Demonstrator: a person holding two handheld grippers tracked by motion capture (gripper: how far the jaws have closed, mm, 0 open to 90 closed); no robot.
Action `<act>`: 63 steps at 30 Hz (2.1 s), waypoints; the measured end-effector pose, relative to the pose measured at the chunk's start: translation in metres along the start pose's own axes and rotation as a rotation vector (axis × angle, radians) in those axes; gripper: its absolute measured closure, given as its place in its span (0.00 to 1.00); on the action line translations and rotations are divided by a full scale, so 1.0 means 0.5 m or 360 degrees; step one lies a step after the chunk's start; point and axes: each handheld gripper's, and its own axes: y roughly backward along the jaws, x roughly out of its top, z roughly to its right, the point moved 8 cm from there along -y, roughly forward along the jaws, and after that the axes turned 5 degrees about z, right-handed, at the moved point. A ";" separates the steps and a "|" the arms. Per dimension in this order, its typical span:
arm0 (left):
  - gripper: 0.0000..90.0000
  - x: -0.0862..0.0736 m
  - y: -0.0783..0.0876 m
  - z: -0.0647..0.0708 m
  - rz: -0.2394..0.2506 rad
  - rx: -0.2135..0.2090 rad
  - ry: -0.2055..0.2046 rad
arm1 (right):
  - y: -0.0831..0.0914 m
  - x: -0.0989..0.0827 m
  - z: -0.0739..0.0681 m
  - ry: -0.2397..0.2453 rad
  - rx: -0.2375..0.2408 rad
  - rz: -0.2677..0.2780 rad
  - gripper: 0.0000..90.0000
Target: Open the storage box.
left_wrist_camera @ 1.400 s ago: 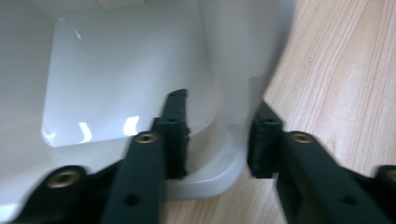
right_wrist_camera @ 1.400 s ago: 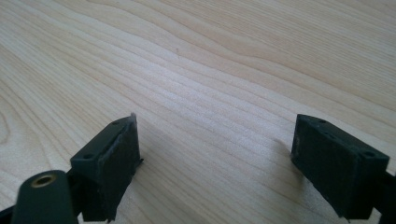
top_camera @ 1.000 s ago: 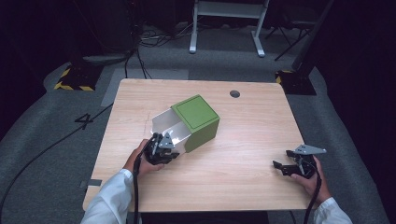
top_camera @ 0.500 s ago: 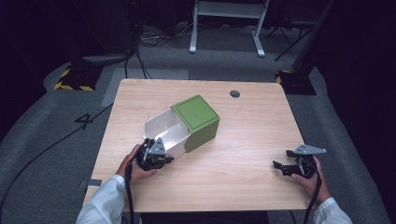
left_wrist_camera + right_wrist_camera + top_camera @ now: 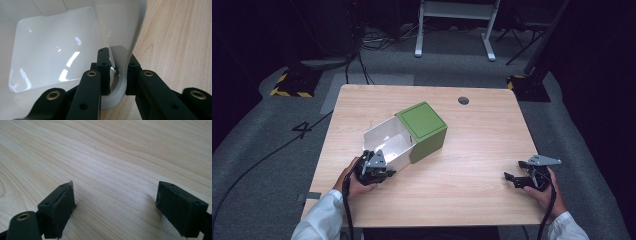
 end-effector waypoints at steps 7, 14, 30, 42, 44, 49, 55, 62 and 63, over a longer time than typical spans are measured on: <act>0.88 -0.002 0.002 0.001 0.0009 -0.0008 0.0012 | 0.000 0.000 0.000 -0.0001 0.0000 0.0001 0.17; 0.88 -0.006 0.007 0.004 0.0015 -0.0016 0.0019 | 0.000 0.000 0.000 0.0000 0.0001 0.0000 0.17; 0.50 -0.004 0.009 0.011 -0.0027 0.0031 0.0029 | 0.000 0.000 0.000 -0.0001 0.0000 0.0000 0.17; 0.25 0.034 0.063 -0.002 0.0123 0.0232 0.0052 | 0.000 0.000 0.000 0.0000 0.0001 0.0000 0.17; 0.24 0.039 0.076 -0.005 0.0148 0.0255 0.0050 | 0.000 0.000 0.000 -0.0001 0.0000 0.0001 0.17; 0.19 0.040 0.107 -0.013 0.0187 0.0320 0.0034 | 0.000 0.000 0.000 -0.0001 0.0001 0.0001 0.17; 0.20 0.035 0.143 -0.027 0.0206 0.0403 0.0062 | 0.000 0.000 0.000 0.0000 0.0001 0.0001 0.17; 0.20 0.012 0.177 -0.044 0.0187 0.0495 0.0086 | 0.000 0.000 0.000 -0.0001 0.0000 0.0001 0.17; 0.20 0.006 0.180 -0.048 0.0179 0.0509 0.0092 | 0.000 0.000 0.000 -0.0001 0.0000 0.0001 0.17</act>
